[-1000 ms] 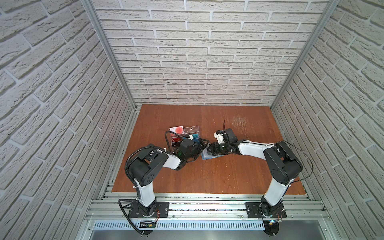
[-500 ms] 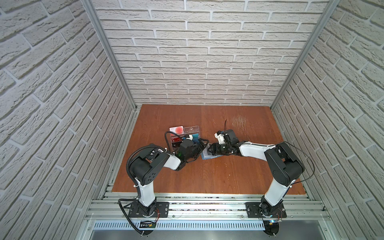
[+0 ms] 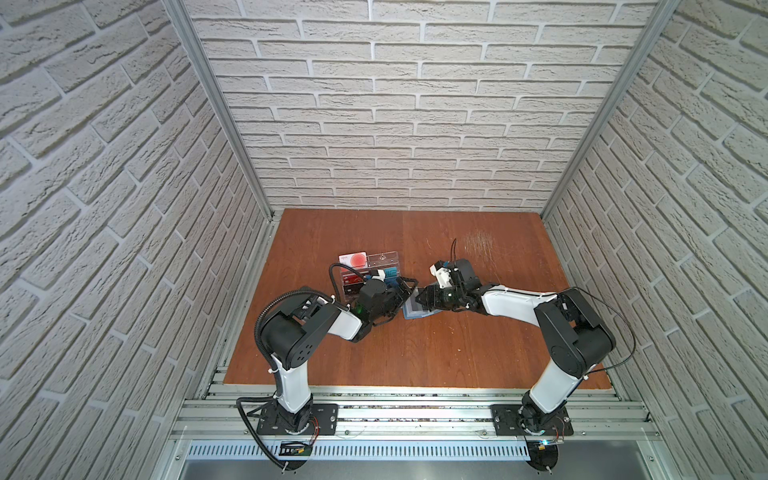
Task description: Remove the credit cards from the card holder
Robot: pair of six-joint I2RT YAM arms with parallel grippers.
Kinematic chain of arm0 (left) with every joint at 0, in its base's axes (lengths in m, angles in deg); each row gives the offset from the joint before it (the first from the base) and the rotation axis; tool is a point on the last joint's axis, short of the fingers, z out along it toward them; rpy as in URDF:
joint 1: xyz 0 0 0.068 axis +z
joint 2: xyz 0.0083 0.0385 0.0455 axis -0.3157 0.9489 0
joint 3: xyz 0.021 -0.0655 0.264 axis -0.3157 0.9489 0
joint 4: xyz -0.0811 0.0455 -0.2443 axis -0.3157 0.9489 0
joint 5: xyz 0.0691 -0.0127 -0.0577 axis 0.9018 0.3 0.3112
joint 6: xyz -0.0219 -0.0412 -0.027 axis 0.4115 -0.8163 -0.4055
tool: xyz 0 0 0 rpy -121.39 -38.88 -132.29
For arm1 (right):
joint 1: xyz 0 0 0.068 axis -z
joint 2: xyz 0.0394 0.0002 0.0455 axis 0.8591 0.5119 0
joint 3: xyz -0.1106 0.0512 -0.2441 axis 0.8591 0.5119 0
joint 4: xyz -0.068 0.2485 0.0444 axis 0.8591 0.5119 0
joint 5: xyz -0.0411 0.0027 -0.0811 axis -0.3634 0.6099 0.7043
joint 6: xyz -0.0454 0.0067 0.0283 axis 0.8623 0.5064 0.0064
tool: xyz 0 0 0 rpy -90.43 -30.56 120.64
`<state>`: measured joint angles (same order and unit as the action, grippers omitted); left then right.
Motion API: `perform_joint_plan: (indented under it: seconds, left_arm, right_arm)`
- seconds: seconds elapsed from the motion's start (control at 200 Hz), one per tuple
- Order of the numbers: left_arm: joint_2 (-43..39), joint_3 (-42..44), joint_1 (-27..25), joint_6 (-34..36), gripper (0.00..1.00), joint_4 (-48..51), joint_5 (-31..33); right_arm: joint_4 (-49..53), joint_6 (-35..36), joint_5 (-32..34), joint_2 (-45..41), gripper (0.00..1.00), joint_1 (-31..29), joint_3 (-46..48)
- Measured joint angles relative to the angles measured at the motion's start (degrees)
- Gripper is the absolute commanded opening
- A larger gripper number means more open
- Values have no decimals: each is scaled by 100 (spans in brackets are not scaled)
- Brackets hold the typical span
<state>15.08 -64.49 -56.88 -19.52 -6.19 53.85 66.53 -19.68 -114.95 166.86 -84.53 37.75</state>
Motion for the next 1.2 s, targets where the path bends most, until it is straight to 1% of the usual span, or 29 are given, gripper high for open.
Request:
perform_joint_plan:
  seconds: [0.315, 0.665, 0.89, 1.2]
  left_arm:
    - [48, 26, 0, 0, 98, -133, 20]
    - [70, 83, 9, 0, 98, -247, 55]
    - [85, 107, 22, -24, 98, -302, 55]
    - [98, 114, 33, -74, 98, -339, 48]
  right_arm:
    - [-284, -55, -142, 0, 49, 11, 133]
    - [-732, -297, -339, 85, 47, 37, 175]
    - [-1032, -411, -442, 173, 41, 44, 199]
    - [-1569, -603, -704, 535, 34, 79, 199]
